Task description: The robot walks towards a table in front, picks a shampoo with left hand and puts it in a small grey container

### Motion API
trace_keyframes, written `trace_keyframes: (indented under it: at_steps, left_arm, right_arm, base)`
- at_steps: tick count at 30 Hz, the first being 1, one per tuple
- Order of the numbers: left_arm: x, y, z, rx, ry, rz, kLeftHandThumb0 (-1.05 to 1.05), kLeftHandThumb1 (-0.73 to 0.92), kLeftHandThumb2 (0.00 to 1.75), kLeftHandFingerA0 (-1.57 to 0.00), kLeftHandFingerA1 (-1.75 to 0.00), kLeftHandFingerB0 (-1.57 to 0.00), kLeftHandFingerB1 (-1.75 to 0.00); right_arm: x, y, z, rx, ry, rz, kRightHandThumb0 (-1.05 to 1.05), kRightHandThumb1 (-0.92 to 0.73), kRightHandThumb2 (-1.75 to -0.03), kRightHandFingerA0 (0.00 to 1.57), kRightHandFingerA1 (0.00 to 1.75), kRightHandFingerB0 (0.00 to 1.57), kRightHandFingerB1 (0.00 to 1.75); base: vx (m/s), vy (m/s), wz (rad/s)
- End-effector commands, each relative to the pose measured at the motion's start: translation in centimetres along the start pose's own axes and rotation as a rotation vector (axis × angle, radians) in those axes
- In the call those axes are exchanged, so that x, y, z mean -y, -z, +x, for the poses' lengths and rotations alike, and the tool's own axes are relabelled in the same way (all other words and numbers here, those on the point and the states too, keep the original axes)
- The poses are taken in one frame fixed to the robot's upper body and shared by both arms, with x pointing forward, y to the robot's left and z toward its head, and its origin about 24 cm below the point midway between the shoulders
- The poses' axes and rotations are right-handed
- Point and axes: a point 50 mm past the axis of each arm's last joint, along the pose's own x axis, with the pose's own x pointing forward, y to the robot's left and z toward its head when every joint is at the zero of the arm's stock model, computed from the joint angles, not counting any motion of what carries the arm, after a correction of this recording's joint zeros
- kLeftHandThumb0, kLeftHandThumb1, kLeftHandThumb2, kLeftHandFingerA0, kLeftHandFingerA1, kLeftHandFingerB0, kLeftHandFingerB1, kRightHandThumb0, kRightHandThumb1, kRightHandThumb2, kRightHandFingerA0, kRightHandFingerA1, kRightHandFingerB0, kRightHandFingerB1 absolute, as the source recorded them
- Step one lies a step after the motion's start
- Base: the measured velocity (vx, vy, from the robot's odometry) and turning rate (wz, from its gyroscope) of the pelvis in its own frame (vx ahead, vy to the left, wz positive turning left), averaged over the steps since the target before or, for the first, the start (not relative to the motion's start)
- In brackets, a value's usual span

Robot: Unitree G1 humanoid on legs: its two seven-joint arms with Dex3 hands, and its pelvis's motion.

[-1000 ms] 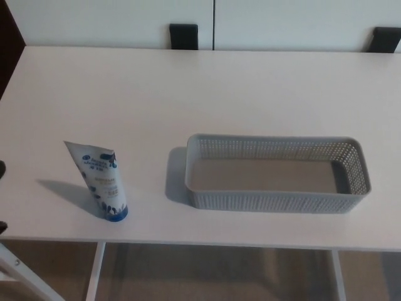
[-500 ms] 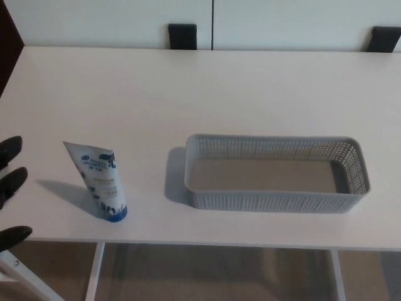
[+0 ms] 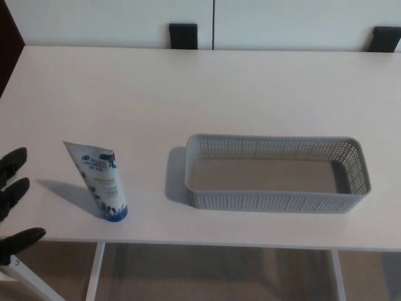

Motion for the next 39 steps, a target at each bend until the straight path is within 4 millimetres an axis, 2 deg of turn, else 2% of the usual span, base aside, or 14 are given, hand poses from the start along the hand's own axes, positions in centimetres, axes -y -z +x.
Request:
trace_keyframes:
  at_steps: [1,5,9,15,22,30,36,39]
  left_arm:
    - [0.3,0.0,0.1,0.006,0.0,0.044,-0.53,0.35,0.69,0.0,-0.17,0.0,-0.06]
    - [0.9,-0.1,0.2,0.013,0.022,0.05,-0.54,0.35,0.69,0.0,-0.17,0.0,-0.06]
    - [1.4,-0.4,0.3,0.027,0.047,0.064,-0.55,0.36,0.7,0.0,-0.18,0.0,-0.06]
    - [2.6,-1.5,0.5,0.069,0.082,0.096,-0.54,0.35,0.71,-0.01,-0.24,0.0,-0.1]
    - [3.3,-2.3,0.4,0.101,0.105,0.034,-0.5,0.33,0.69,0.0,-0.23,0.0,-0.1]
    - [3.4,-1.7,0.3,0.084,0.116,-0.098,-0.47,0.32,0.68,0.0,-0.21,0.0,-0.12]
    - [3.6,-1.3,0.4,0.081,0.12,-0.143,-0.46,0.31,0.69,0.0,-0.24,0.0,-0.15]
    - [3.7,-1.1,0.5,0.077,0.115,-0.166,-0.47,0.32,0.69,0.0,-0.26,0.0,-0.16]
  right_arm:
    - [0.7,0.2,-0.2,-0.007,0.025,-0.025,-0.39,-0.69,-0.62,0.66,0.52,0.52,0.39]
    - [0.8,0.2,-0.2,-0.006,0.026,-0.009,-0.38,-0.69,-0.62,0.68,0.55,0.53,0.39]
    - [0.7,0.2,-0.1,-0.014,0.024,-0.042,-0.4,-0.7,-0.62,0.67,0.49,0.53,0.39]
    - [0.8,0.2,-0.2,-0.004,0.019,0.007,-0.37,-0.68,-0.61,0.64,0.53,0.52,0.39]
    - [0.7,0.1,-0.1,-0.006,0.022,-0.015,-0.38,-0.69,-0.61,0.67,0.53,0.52,0.38]
    - [0.5,0.1,-0.1,-0.006,0.015,-0.026,-0.37,-0.68,-0.61,0.65,0.48,0.53,0.4]
    - [0.5,0.1,-0.1,-0.002,0.01,-0.005,-0.37,-0.69,-0.61,0.68,0.53,0.53,0.39]
    - [0.4,0.1,-0.1,-0.003,0.01,-0.01,-0.39,-0.7,-0.62,0.65,0.49,0.52,0.39]
  base:
    - [0.0,0.0,0.0]
    - [0.0,0.0,0.0]
    - [0.0,0.0,0.0]
    - [0.0,0.0,0.0]
    - [0.0,0.0,0.0]
    - [0.0,0.0,0.0]
    - [0.0,0.0,0.0]
    - [0.0,0.0,0.0]
